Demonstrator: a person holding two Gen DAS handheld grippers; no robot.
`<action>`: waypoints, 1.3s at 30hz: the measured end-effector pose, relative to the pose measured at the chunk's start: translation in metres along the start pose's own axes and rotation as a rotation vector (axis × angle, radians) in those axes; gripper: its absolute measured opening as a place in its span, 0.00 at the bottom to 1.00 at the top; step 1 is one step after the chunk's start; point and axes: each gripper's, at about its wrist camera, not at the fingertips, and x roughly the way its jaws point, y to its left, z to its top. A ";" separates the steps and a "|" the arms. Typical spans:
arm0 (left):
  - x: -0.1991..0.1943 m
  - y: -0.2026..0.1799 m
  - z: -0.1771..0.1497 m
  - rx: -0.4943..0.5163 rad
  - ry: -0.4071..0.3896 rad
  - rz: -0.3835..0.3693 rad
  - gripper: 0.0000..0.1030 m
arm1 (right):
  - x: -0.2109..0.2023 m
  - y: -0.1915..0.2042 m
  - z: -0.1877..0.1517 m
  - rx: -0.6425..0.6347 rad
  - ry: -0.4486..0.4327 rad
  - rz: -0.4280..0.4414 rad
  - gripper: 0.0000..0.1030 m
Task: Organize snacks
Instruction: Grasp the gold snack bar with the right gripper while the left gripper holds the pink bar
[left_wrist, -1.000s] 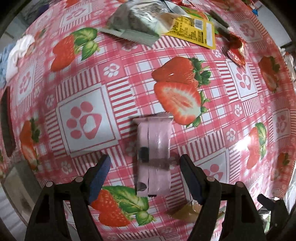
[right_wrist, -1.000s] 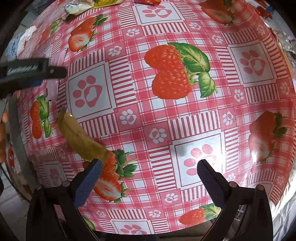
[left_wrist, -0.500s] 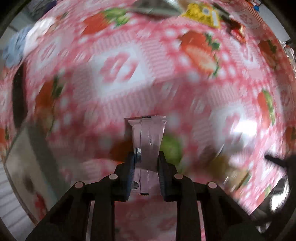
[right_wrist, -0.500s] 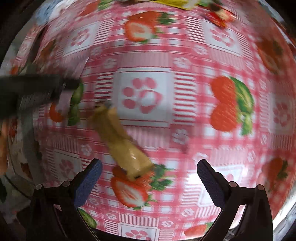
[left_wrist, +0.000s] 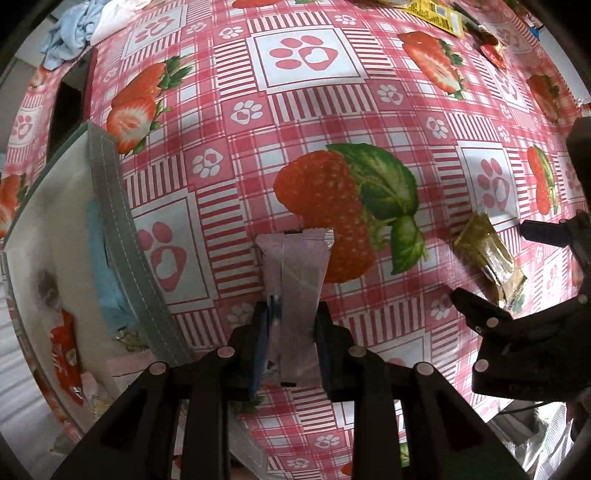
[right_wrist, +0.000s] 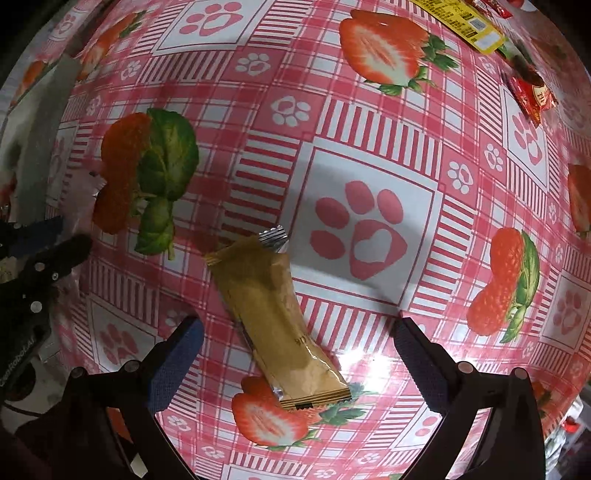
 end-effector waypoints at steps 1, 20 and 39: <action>0.000 0.001 0.000 0.000 -0.001 -0.001 0.27 | -0.002 0.002 -0.002 0.002 0.000 0.000 1.00; 0.001 0.005 -0.006 0.029 -0.026 -0.029 0.26 | -0.008 -0.001 0.005 -0.008 0.039 0.003 0.47; -0.029 0.038 -0.044 0.111 -0.052 -0.174 0.26 | -0.021 -0.028 -0.041 0.315 0.016 0.246 0.25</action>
